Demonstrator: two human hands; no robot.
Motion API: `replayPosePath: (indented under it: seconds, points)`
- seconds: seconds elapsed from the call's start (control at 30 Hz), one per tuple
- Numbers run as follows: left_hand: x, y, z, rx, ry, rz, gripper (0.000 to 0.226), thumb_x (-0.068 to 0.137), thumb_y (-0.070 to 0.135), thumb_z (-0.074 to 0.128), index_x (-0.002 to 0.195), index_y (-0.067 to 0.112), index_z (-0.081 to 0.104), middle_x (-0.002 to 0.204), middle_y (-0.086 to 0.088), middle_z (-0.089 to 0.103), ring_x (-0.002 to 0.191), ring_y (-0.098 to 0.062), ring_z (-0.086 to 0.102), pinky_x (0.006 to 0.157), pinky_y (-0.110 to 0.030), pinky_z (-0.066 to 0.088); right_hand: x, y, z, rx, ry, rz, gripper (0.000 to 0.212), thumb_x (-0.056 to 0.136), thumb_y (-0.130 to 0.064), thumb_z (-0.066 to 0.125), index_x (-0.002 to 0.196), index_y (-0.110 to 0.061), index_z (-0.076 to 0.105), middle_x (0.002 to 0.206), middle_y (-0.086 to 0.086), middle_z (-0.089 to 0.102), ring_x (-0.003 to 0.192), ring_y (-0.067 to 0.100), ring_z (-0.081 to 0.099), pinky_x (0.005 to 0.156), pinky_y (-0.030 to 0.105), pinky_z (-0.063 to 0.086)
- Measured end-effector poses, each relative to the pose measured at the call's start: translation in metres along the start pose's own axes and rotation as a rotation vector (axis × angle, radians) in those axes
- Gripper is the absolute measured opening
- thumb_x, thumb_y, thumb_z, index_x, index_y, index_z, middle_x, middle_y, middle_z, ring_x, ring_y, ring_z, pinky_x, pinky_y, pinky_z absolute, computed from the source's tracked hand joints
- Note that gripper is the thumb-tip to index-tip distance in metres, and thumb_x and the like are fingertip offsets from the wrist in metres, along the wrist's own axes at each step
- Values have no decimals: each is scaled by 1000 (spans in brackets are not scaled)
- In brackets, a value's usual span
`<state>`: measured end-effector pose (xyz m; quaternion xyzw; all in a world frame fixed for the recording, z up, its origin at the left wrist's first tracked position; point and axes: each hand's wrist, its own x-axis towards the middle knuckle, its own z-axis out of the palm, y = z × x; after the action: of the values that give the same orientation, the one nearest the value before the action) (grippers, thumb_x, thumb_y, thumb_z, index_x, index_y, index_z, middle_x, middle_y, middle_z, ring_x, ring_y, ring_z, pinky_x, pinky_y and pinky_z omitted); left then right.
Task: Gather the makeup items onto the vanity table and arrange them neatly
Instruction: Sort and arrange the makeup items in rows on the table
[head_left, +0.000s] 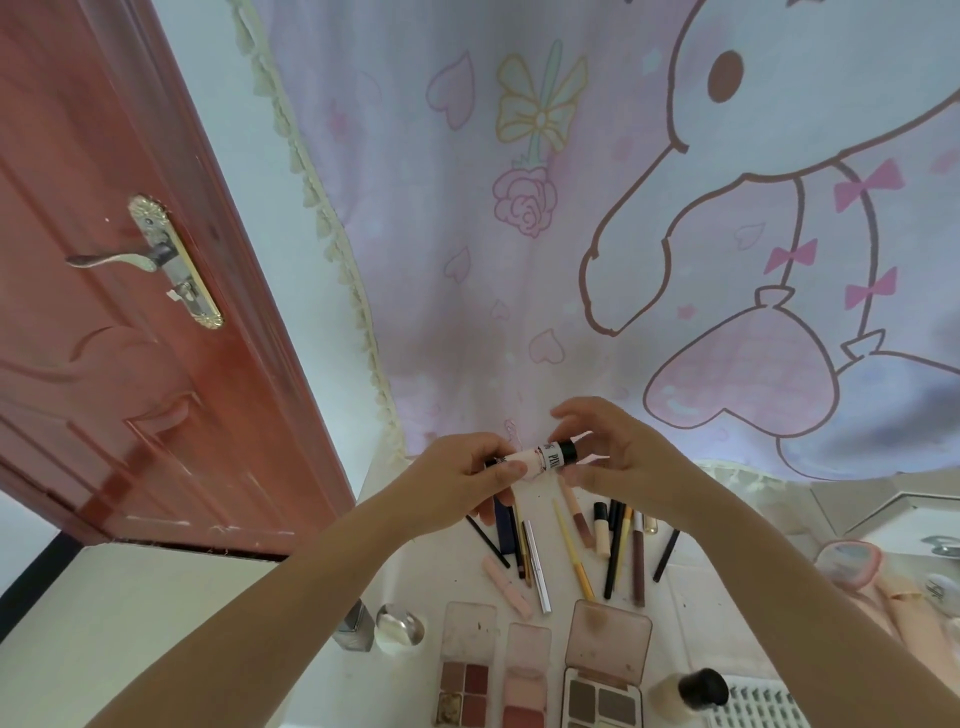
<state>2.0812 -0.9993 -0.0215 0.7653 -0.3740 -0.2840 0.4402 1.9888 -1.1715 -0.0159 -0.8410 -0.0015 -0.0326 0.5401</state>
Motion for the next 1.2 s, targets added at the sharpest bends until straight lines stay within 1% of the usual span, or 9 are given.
replayPosePath:
  seconds: [0.07, 0.2, 0.33, 0.43, 0.53, 0.63, 0.83, 0.97, 1.2]
  points:
    - [1, -2, 0, -17, 3, 6, 15, 91, 22, 50, 80, 31, 56, 61, 13, 60, 44, 4, 54, 48, -8, 44, 2, -1, 2, 14, -35, 47, 41, 85, -16, 57, 103, -49, 39, 92, -15, 59, 71, -1, 64, 63, 14, 51]
    - [2, -5, 2, -17, -12, 6, 16, 91, 21, 49, 80, 31, 56, 61, 12, 60, 45, 4, 55, 48, -8, 44, 6, -2, 4, -156, -20, 75, 18, 91, -22, 46, 78, -32, 53, 51, -17, 59, 45, -3, 54, 51, 12, 46]
    - [4, -7, -1, -32, -40, -33, 16, 92, 21, 48, 80, 29, 55, 63, 11, 62, 44, 2, 56, 47, -10, 45, 6, 1, 3, -102, 1, 12, 33, 82, -3, 60, 84, -36, 52, 80, -15, 60, 69, -3, 60, 67, 13, 51]
    - [5, -10, -4, -70, -45, -41, 15, 92, 20, 48, 82, 27, 56, 63, 10, 62, 44, 2, 56, 46, -10, 44, 10, 4, 4, -38, -44, 45, 42, 81, -10, 63, 96, -43, 43, 96, -15, 57, 70, 1, 63, 62, 13, 51]
    - [7, -16, -5, -83, -49, -41, 14, 92, 20, 48, 83, 26, 56, 64, 11, 62, 45, 2, 56, 48, -10, 45, 16, 5, 4, -51, -69, 145, 14, 91, -22, 48, 89, -36, 48, 75, -12, 63, 47, 1, 58, 49, 13, 48]
    - [12, -22, -7, -54, -72, -51, 14, 92, 20, 49, 82, 27, 55, 66, 11, 63, 47, 2, 57, 50, -10, 46, 20, 10, 4, -131, -95, 112, 18, 90, -16, 49, 81, -31, 54, 58, -13, 62, 45, 0, 55, 53, 12, 48]
    - [24, -41, -17, 100, -155, -80, 5, 87, 24, 58, 91, 22, 60, 73, 18, 58, 64, 2, 55, 58, -4, 43, 35, 11, 11, -173, -116, -10, 37, 79, 4, 60, 81, -33, 57, 81, -13, 58, 79, 5, 60, 74, 12, 48]
    - [31, -61, -20, 255, -171, -92, 12, 83, 25, 64, 74, 29, 57, 64, 15, 47, 53, 3, 42, 54, -3, 35, 50, 19, 27, -284, -142, -28, 31, 79, 8, 57, 101, -13, 65, 91, -7, 58, 85, 16, 62, 82, 19, 50]
    - [31, -119, -39, 326, -88, -138, 18, 77, 13, 70, 94, 9, 66, 81, 3, 62, 71, -8, 59, 70, -13, 48, 62, 67, 44, -243, -123, 271, 32, 87, -5, 51, 117, -14, 56, 115, 2, 58, 95, 9, 55, 92, 20, 43]
